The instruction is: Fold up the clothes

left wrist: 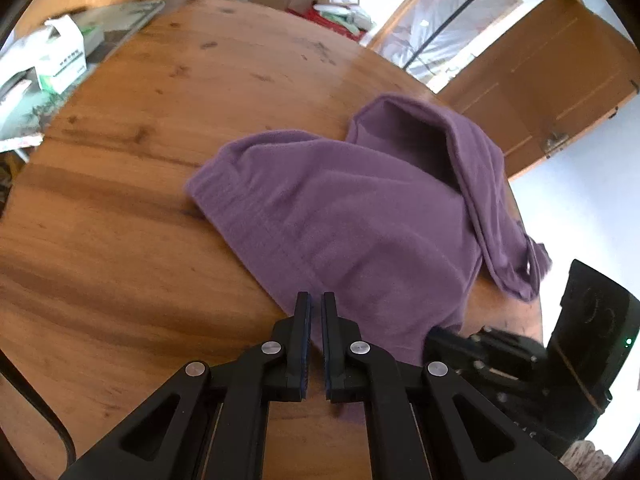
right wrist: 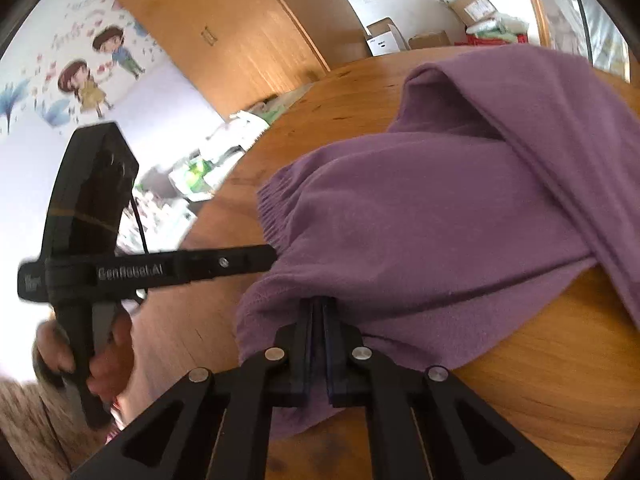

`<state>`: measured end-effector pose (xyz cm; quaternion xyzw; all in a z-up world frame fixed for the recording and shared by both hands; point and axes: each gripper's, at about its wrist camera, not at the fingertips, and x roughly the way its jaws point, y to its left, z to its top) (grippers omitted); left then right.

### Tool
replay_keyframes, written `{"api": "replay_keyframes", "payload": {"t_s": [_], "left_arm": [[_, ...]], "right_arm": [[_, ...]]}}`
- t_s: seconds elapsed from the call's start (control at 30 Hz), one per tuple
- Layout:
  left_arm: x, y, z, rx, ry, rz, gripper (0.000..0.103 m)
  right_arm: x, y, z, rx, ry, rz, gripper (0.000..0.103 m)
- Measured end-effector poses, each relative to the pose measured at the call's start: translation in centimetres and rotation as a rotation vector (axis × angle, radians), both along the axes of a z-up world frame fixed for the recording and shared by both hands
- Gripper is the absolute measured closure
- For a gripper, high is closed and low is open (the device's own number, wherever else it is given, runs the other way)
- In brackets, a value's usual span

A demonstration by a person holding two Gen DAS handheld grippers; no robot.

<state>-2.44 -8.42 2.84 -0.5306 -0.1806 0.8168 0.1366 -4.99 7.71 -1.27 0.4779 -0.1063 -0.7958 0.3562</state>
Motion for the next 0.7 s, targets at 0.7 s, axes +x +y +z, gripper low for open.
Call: {"api": "replay_keyframes", "payload": {"t_s": [0.7], "left_arm": [[-1.9,-1.2,2.3,-0.087,0.078,0.037,0.098]], "right_arm": [[3.4,5.2,4.4,0.359,0.334,-0.106,0.074]]}}
